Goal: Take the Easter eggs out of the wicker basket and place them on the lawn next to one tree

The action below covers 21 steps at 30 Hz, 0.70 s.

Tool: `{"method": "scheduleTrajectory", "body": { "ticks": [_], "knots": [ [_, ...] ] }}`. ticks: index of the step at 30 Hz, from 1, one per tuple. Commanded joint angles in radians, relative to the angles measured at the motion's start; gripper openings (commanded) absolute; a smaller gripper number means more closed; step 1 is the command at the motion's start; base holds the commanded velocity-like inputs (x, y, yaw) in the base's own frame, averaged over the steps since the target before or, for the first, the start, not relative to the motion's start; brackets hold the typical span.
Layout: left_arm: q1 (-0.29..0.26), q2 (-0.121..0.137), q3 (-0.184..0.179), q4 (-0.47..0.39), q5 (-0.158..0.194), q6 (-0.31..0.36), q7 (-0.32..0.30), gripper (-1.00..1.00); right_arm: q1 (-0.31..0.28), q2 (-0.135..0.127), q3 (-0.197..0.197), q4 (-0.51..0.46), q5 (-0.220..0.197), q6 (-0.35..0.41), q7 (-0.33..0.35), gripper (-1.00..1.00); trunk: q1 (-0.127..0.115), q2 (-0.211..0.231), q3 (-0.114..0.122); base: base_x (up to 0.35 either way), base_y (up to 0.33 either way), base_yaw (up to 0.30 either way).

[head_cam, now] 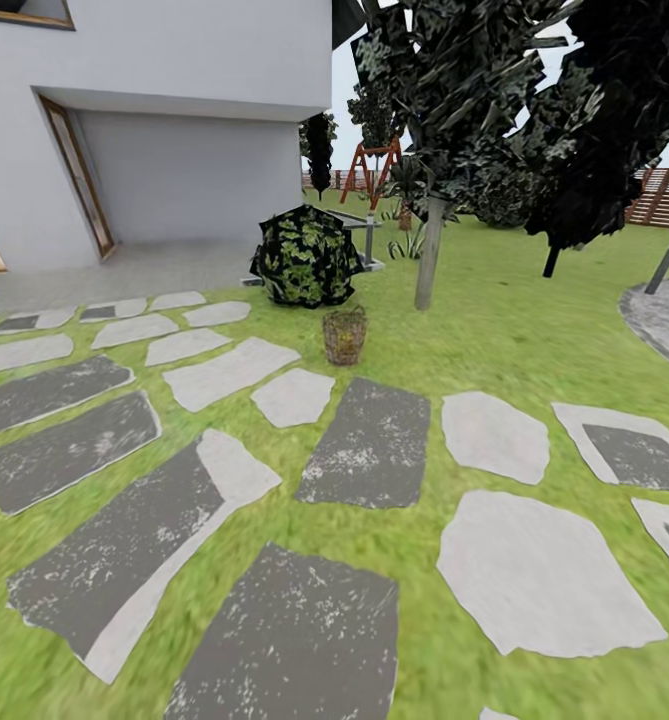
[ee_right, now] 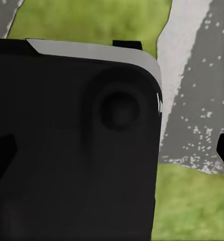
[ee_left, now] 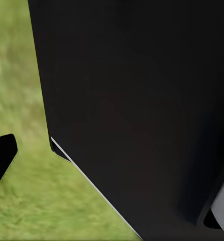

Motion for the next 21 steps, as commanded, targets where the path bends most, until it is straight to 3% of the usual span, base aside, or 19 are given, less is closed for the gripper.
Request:
{"method": "scheduleTrajectory", "body": {
  "ticks": [1,21],
  "knots": [
    [0.001,0.0,0.001,-0.002,0.001,0.0,-0.001,1.0,-0.001,0.0,0.001,0.001,0.002,-0.003,0.0,1.0,0.001,0.0,-0.001,0.331,0.0,0.0],
    [0.001,0.0,0.001,-0.002,0.001,0.0,-0.001,1.0,0.0,0.0,0.001,0.001,0.002,-0.003,0.0,1.0,0.001,0.0,-0.001,0.331,0.0,0.0]
  ]
}}
